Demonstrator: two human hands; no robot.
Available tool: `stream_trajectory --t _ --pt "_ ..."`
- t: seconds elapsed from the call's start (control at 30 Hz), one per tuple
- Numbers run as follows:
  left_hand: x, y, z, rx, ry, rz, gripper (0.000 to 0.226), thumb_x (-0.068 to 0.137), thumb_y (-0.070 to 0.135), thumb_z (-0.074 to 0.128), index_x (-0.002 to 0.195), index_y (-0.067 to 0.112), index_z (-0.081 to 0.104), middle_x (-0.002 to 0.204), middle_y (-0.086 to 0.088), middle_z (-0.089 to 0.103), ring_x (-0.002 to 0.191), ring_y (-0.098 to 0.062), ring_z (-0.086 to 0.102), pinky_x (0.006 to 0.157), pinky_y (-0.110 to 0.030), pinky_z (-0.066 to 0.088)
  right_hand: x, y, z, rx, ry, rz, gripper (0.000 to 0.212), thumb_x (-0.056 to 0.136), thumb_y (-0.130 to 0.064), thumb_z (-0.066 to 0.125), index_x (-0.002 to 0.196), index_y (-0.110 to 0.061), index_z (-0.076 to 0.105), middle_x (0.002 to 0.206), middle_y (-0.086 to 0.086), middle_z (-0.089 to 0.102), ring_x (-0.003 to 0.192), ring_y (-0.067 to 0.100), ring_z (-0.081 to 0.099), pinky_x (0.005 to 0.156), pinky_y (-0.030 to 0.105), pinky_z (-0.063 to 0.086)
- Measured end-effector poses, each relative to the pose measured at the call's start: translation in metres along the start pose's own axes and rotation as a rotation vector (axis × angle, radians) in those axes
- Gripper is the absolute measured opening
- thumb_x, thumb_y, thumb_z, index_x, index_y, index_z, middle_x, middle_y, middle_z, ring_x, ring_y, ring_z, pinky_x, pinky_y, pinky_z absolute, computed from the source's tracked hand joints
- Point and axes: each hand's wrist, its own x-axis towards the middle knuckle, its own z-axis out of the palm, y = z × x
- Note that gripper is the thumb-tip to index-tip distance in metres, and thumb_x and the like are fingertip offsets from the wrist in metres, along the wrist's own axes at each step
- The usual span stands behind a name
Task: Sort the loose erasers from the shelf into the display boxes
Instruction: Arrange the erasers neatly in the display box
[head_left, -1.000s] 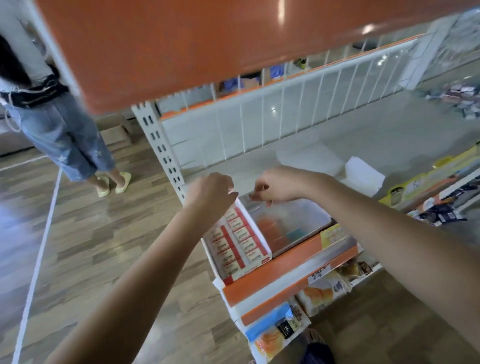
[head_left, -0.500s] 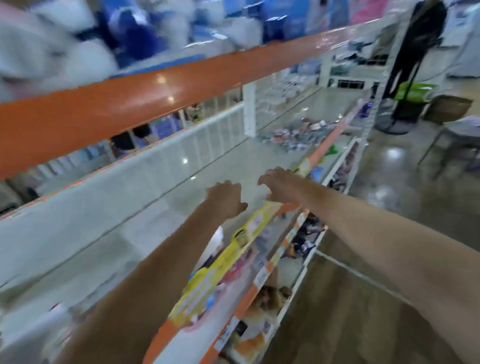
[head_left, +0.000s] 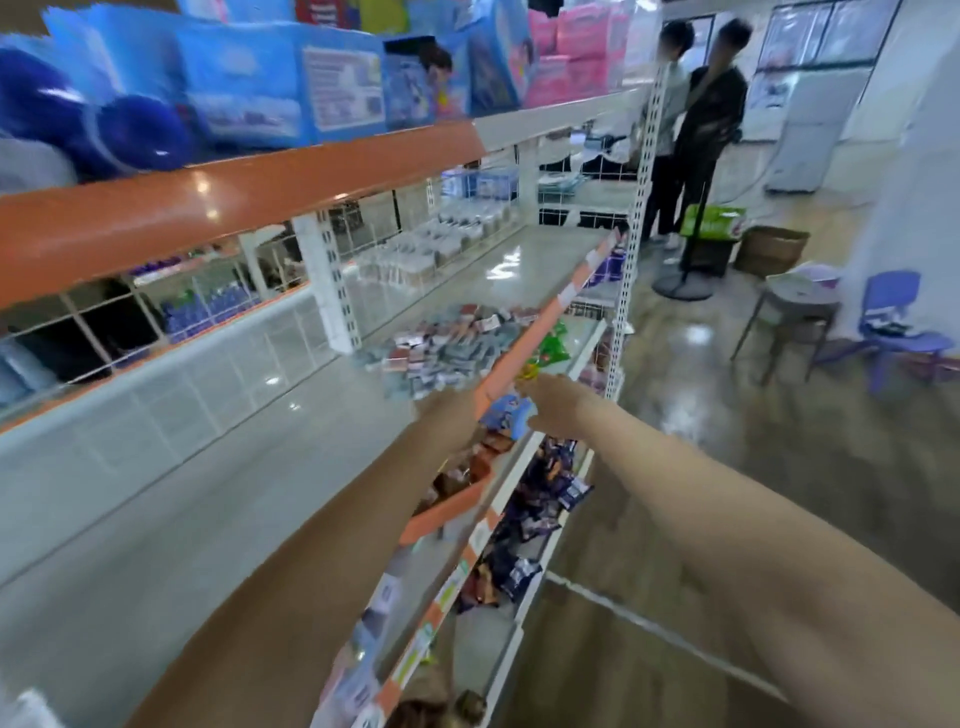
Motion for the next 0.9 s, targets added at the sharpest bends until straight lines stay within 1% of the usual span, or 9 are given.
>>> stream_trajectory --t 0.13,0.2,0.33,0.4,0.47,0.57,0.73,0.8,0.9 --pt "0.075 -0.001 -0.007 0.116 0.049 0.018 0.035 0.093 0.03 0.05 0.119 0.006 0.052 0.119 -0.016 0.057 0.106 -0.032 0.056 0.083 -0.034 0.046 0.066 0.032 0.001 0.072 0.055 -0.017 0.044 0.093 -0.011 0.047 0.136 -0.01 0.041 0.135 0.013 0.048 0.116 0.029 0.052 0.093 0.037 0.047" --pt "0.116 -0.011 -0.013 0.105 0.077 0.001 0.036 0.094 0.032 0.046 0.117 0.006 0.054 0.118 -0.016 0.058 0.106 -0.032 0.056 0.084 -0.035 0.046 0.103 0.045 -0.005 0.097 0.075 -0.031 0.043 0.092 -0.01 0.049 0.134 -0.008 0.045 0.134 0.014 0.049 0.119 0.03 0.05 0.094 0.037 0.046" --pt "0.186 -0.04 -0.019 0.078 0.136 -0.061 0.031 0.09 0.029 0.052 0.112 0.008 0.058 0.111 -0.013 0.062 0.097 -0.03 0.06 0.077 -0.034 0.049 0.174 0.061 -0.018 -0.017 0.038 -0.078 0.045 0.095 -0.013 0.046 0.139 -0.009 0.04 0.136 0.014 0.047 0.119 0.031 0.051 0.089 0.033 0.049" --pt "0.209 -0.053 -0.019 0.066 0.167 -0.115 0.028 0.092 0.028 0.052 0.112 0.009 0.057 0.109 -0.011 0.062 0.096 -0.027 0.06 0.074 -0.032 0.048 0.206 0.066 -0.017 -0.069 0.096 -0.166 0.04 0.096 -0.013 0.043 0.135 -0.004 0.044 0.137 0.019 0.046 0.125 0.033 0.045 0.087 0.03 0.044" --pt "0.225 -0.06 -0.018 0.061 0.182 -0.161 0.027 0.092 0.029 0.053 0.11 0.009 0.056 0.101 -0.008 0.062 0.088 -0.023 0.057 0.068 -0.03 0.043 0.23 0.069 -0.016 -0.084 0.134 -0.189 0.037 0.097 -0.015 0.041 0.132 -0.006 0.048 0.136 0.018 0.047 0.125 0.034 0.044 0.097 0.036 0.039" --pt "0.252 -0.067 -0.011 0.051 0.219 -0.208 0.028 0.092 0.033 0.051 0.104 0.01 0.062 0.09 -0.006 0.062 0.078 -0.021 0.054 0.063 -0.029 0.042 0.264 0.076 -0.011 0.053 0.185 -0.229 0.041 0.097 -0.014 0.04 0.137 -0.011 0.042 0.14 0.012 0.044 0.127 0.031 0.041 0.103 0.039 0.034" --pt "0.271 -0.073 0.002 0.036 0.249 -0.264 0.037 0.092 0.046 0.042 0.103 0.018 0.064 0.088 -0.005 0.063 0.085 -0.024 0.057 0.066 -0.029 0.045 0.299 0.084 -0.008 -0.107 0.284 -0.418 0.048 0.096 -0.016 0.044 0.142 -0.01 0.031 0.143 0.01 0.033 0.132 0.029 0.032 0.109 0.041 0.03" --pt "0.27 -0.07 0.006 0.014 0.244 -0.311 0.034 0.09 0.043 0.05 0.113 0.019 0.059 0.096 -0.005 0.062 0.096 -0.025 0.054 0.071 -0.031 0.044 0.31 0.092 -0.004 -0.129 0.344 -0.491 0.045 0.097 -0.019 0.045 0.14 -0.01 0.036 0.141 0.009 0.034 0.131 0.028 0.033 0.109 0.039 0.029" --pt "0.268 -0.061 0.015 -0.024 0.277 -0.398 0.043 0.087 0.036 0.058 0.127 0.022 0.05 0.111 -0.003 0.062 0.112 -0.024 0.049 0.078 -0.033 0.047 0.324 0.102 -0.003 -0.004 0.315 -0.581 0.039 0.092 -0.017 0.052 0.13 -0.01 0.049 0.135 0.006 0.037 0.129 0.026 0.034 0.104 0.038 0.036"
